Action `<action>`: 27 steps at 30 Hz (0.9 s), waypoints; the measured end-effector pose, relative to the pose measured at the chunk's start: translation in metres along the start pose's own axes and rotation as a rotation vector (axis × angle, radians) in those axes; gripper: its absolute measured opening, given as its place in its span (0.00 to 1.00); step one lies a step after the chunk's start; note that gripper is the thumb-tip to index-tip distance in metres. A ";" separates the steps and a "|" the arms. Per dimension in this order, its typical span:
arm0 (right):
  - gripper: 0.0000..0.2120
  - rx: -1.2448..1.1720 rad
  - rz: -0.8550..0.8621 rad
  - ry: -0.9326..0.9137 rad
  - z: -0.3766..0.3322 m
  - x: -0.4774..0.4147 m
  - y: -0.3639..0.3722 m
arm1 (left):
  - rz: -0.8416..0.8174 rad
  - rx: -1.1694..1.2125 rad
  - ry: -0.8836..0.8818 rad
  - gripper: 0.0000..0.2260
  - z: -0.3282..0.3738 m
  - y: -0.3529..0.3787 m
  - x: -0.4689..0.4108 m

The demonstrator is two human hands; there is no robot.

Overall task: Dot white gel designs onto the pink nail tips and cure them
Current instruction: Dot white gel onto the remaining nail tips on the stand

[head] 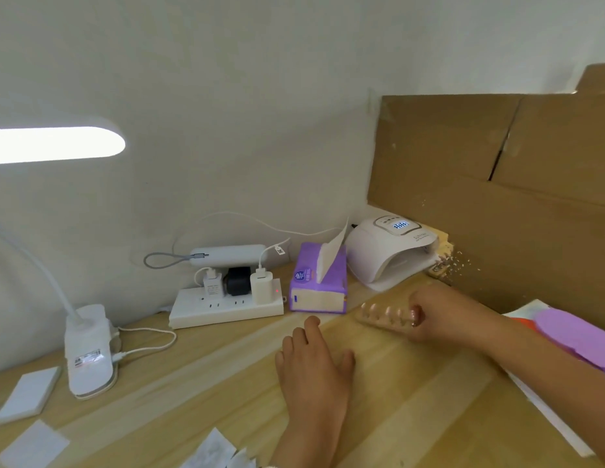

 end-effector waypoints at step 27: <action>0.08 -0.832 0.520 0.492 0.077 -0.077 0.005 | 0.058 -0.110 0.107 0.27 0.018 -0.005 -0.004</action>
Point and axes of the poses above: each hand's wrist, its own x-axis away from the middle knuckle, its own y-axis out of the palm, z = x × y, the point moved 9 cm from there along -x, towards the middle knuckle, and after that the axes turned 2 degrees about -z, right-handed, at the moved point
